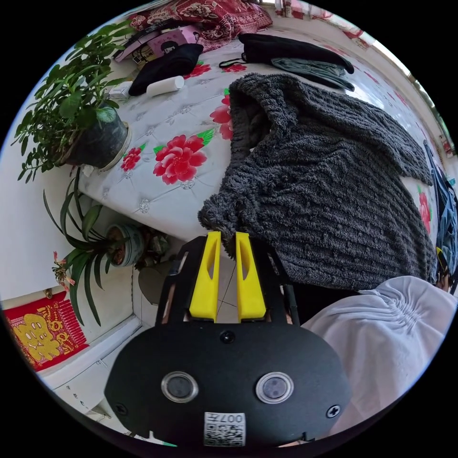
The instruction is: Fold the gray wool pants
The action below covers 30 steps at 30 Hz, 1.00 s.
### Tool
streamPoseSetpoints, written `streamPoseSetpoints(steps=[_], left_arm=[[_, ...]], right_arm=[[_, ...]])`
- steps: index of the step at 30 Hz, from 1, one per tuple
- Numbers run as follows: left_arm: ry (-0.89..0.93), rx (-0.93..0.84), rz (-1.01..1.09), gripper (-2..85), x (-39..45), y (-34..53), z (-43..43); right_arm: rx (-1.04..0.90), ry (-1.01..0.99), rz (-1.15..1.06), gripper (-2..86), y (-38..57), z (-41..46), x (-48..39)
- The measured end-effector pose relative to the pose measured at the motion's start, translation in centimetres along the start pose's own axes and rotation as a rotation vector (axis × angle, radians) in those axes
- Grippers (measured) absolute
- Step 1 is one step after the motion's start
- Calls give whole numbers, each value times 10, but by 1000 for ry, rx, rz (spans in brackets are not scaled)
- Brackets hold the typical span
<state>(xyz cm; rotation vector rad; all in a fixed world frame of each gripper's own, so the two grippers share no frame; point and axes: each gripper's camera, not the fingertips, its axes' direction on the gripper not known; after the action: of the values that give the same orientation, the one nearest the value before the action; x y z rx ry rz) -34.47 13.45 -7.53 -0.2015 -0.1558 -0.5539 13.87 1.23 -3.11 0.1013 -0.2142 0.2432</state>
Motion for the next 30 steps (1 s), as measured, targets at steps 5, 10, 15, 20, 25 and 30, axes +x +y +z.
streamPoseSetpoints(steps=[5,10,15,20,25,30], left_arm=[[10,-13,0,59,0,-2,7],[18,-42,0,60,-2,-6,17],[36,-81,4,64,-13,0,26],[-10,45,-6,71,-42,16,-34],[136,251,14,80,-47,-46,-74],[340,223,27,109,-27,-155,-32]], right_arm=[[-151,50,-127,52,-16,42,-38],[-300,73,-154,52,-15,86,-53],[-312,-18,-91,53,-18,82,-46],[-73,-59,-22,62,-36,22,-28],[100,-45,18,74,-97,-2,-17],[194,-64,44,88,-204,10,-23]])
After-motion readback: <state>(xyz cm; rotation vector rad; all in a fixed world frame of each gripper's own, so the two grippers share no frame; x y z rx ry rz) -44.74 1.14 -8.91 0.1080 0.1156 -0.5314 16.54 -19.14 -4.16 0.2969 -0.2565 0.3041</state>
